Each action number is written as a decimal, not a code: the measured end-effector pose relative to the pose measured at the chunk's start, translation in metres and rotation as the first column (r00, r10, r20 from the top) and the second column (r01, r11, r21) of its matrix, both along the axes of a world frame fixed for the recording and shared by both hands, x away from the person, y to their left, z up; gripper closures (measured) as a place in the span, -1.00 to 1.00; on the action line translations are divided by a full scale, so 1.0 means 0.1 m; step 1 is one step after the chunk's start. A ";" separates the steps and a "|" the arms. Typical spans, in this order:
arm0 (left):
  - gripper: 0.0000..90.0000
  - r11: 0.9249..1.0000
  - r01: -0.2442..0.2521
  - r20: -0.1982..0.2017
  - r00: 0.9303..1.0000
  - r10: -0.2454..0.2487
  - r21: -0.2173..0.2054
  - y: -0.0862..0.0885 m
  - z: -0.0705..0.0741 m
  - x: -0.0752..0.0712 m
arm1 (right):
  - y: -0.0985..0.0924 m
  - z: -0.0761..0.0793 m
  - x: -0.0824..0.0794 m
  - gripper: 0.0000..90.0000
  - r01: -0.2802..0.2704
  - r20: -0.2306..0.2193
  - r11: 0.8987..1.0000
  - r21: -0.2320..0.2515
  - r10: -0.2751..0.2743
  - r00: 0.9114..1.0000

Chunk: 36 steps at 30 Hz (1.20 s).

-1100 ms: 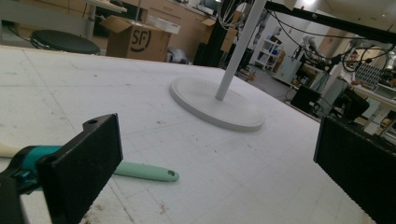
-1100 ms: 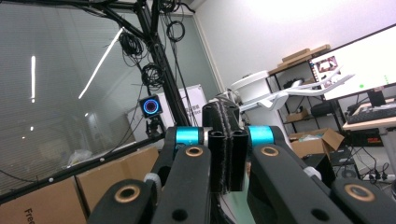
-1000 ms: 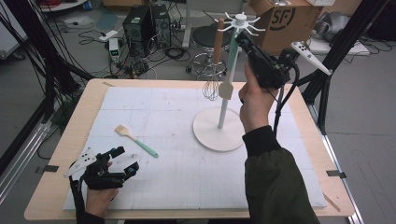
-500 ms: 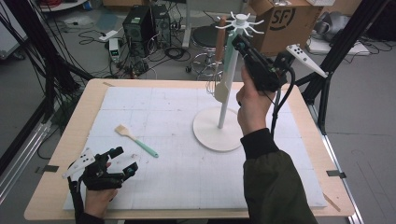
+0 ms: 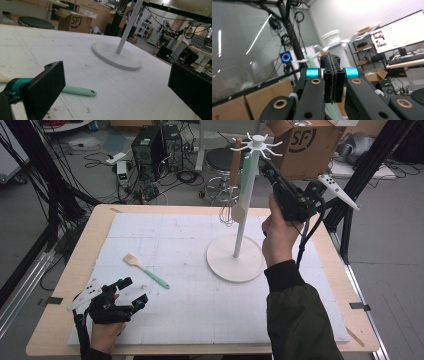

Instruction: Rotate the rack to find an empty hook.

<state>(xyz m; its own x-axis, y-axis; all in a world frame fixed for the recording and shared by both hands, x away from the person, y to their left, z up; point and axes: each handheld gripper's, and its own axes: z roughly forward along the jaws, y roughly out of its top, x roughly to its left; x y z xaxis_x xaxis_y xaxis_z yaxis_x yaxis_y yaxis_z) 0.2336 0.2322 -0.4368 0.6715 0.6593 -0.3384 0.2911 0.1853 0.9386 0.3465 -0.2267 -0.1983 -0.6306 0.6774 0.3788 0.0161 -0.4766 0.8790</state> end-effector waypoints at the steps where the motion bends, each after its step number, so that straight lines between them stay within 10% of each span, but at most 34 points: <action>1: -0.96 1.000 -0.001 0.000 1.000 0.001 -0.002 0.00 0.00 0.00 | -0.01 0.00 0.01 1.00 0.006 -0.001 1.000 0.003 -0.006 1.000; 36: -0.96 1.000 0.004 -0.001 1.000 -0.004 -0.007 0.00 0.00 -0.01 | 0.15 0.13 0.01 1.00 0.017 -0.003 1.000 -0.005 -0.017 1.000</action>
<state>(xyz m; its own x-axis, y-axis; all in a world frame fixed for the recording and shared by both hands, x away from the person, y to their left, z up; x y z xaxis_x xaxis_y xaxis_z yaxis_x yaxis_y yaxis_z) 0.2326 0.2320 -0.4364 0.6735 0.6543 -0.3440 0.2927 0.1913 0.9369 0.3472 -0.2113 -0.1855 -0.6177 0.6898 0.3776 0.0111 -0.4724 0.8813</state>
